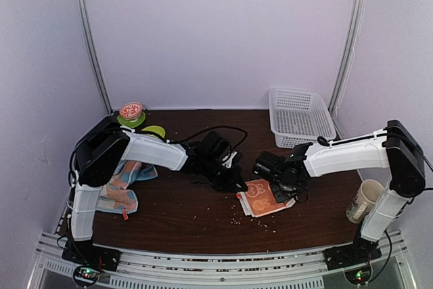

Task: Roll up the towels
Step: Roll the towel at the center of the board.

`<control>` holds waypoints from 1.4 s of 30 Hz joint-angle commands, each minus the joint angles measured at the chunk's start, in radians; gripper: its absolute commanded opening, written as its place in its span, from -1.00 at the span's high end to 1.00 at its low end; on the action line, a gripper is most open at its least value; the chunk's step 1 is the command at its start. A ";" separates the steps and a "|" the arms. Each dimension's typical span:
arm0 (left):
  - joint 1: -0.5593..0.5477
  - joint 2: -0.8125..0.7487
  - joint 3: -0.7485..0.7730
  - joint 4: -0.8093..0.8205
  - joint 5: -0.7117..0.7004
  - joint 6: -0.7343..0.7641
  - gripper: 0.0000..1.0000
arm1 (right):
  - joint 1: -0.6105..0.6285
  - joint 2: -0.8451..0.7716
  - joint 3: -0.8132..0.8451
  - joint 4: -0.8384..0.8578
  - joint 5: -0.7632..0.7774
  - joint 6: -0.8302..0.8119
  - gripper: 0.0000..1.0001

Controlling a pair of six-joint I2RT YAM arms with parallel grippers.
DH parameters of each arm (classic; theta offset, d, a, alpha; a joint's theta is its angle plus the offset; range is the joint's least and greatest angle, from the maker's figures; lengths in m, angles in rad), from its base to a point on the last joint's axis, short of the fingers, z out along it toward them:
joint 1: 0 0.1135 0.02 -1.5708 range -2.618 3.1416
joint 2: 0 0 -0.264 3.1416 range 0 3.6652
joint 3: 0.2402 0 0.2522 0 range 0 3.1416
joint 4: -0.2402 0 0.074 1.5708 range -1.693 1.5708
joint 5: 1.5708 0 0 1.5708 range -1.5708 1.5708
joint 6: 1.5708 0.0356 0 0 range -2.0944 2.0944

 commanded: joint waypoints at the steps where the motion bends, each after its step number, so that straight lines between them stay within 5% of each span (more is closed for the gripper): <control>1: 0.006 0.034 0.040 -0.093 -0.064 0.079 1.00 | 0.005 0.013 0.023 -0.023 0.046 0.016 1.00; 18: 0.006 0.074 0.005 -0.082 -0.061 0.052 1.00 | 0.060 0.042 0.110 -0.055 0.051 0.017 1.00; 31: 0.006 0.066 -0.052 -0.047 -0.043 0.047 1.00 | 0.071 0.161 0.147 -0.193 0.291 0.034 1.00; 42: 0.006 0.061 -0.069 -0.004 -0.012 0.026 1.00 | 0.124 0.287 0.198 -0.203 0.322 0.032 1.00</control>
